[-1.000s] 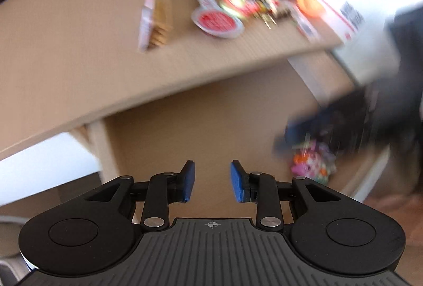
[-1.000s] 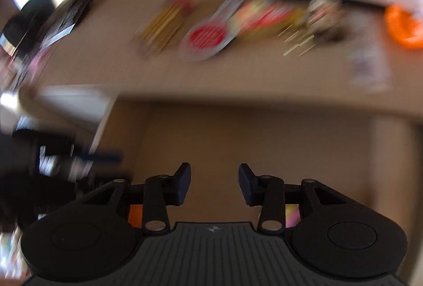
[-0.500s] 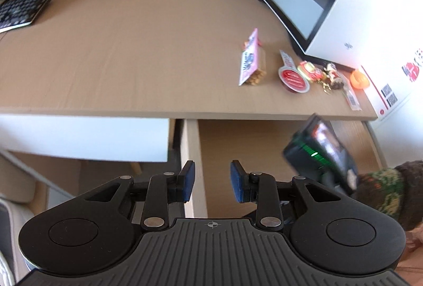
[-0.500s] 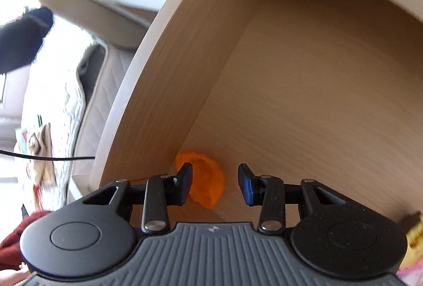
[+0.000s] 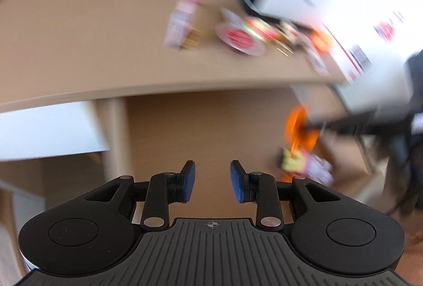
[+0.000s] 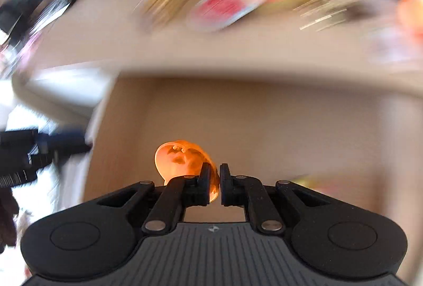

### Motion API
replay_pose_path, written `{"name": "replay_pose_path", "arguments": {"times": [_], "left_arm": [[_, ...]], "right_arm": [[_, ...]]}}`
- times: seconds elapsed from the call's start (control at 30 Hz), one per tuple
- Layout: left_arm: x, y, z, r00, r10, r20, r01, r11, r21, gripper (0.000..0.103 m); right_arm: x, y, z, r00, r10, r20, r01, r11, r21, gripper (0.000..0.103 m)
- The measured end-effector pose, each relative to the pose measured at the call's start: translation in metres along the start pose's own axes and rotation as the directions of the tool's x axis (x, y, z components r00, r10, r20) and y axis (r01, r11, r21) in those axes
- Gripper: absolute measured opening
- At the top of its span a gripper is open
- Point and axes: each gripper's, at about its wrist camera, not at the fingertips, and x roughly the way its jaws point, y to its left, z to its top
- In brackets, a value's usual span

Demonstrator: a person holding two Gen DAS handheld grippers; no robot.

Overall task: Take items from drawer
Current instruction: 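Grasp a second orange cup with right tool while left grasps the house toy, then carry the yellow-pink house toy onto the desk with the left tool and release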

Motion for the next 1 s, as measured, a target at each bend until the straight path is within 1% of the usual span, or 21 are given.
{"name": "replay_pose_path", "arguments": {"times": [0.03,0.07,0.1,0.13,0.17,0.2,0.23,0.3,0.4,0.47,0.57,0.67,0.73,0.8,0.9,1.0], "left_arm": [[0.012,-0.010,0.003,0.999,-0.036,-0.034,0.037,0.999,0.034,0.032],[0.024,-0.021,0.005,0.994,-0.080,-0.074,0.084,0.994,0.066,0.032],[0.036,-0.031,0.006,0.985,-0.128,-0.118,0.139,0.986,0.092,0.032],[0.049,-0.042,0.007,0.972,-0.170,-0.160,0.189,0.976,0.112,0.032],[0.059,-0.053,0.008,0.963,-0.193,-0.189,0.220,0.967,0.131,0.032],[0.070,-0.064,0.009,0.958,-0.202,-0.205,0.235,0.960,0.153,0.032],[0.079,-0.073,0.011,0.957,-0.200,-0.211,0.237,0.957,0.168,0.032],[0.096,-0.089,0.018,0.962,-0.184,-0.203,0.219,0.962,0.166,0.032],[0.110,-0.099,0.026,0.973,-0.180,-0.145,0.196,0.976,0.099,0.032],[0.119,-0.108,0.027,0.978,-0.162,-0.134,0.173,0.982,0.075,0.032],[0.129,-0.124,0.025,0.986,-0.093,-0.141,0.112,0.984,0.135,0.032],[0.140,-0.135,0.017,0.987,-0.024,-0.156,0.055,0.979,0.195,0.033],[0.149,-0.139,0.015,0.985,-0.008,-0.175,0.044,0.978,0.203,0.037],[0.150,-0.141,0.012,0.988,0.000,-0.152,0.032,0.977,0.211,0.039],[0.152,-0.139,0.016,0.989,-0.008,-0.146,0.033,0.985,0.172,0.039],[0.154,-0.139,0.017,0.990,-0.002,-0.138,0.024,0.987,0.158,0.040]], "right_arm": [[-0.017,-0.009,-0.002,0.996,-0.072,0.057,0.072,0.997,0.001,0.007],[-0.032,-0.015,-0.005,0.986,-0.131,0.105,0.131,0.991,0.008,0.007],[-0.044,-0.022,-0.008,0.976,-0.169,0.141,0.167,0.986,0.026,0.007],[-0.056,-0.029,-0.011,0.967,-0.188,0.170,0.181,0.982,0.057,0.007],[-0.068,-0.043,-0.013,0.961,-0.196,0.193,0.182,0.979,0.089,0.007],[-0.080,-0.055,-0.018,0.956,-0.203,0.214,0.181,0.976,0.118,0.007],[-0.088,-0.061,-0.023,0.950,-0.212,0.231,0.183,0.973,0.144,0.007],[-0.105,-0.080,-0.025,0.942,-0.225,0.249,0.183,0.967,0.180,0.007],[-0.106,-0.088,-0.035,0.935,-0.244,0.256,0.196,0.960,0.199,0.007],[-0.111,-0.094,-0.042,0.926,-0.269,0.263,0.222,0.955,0.196,0.007],[-0.118,-0.104,-0.051,0.919,-0.282,0.274,0.233,0.952,0.199,0.007],[-0.121,-0.108,-0.054,0.916,-0.279,0.287,0.229,0.953,0.197,0.007],[-0.118,-0.108,-0.052,0.916,-0.272,0.295,0.222,0.956,0.190,0.007],[-0.115,-0.107,-0.051,0.916,-0.263,0.303,0.216,0.960,0.181,0.007],[-0.109,-0.105,-0.051,0.917,-0.256,0.305,0.214,0.963,0.165,0.007],[-0.103,-0.108,-0.052,0.925,-0.236,0.297,0.193,0.967,0.166,0.007]]}}
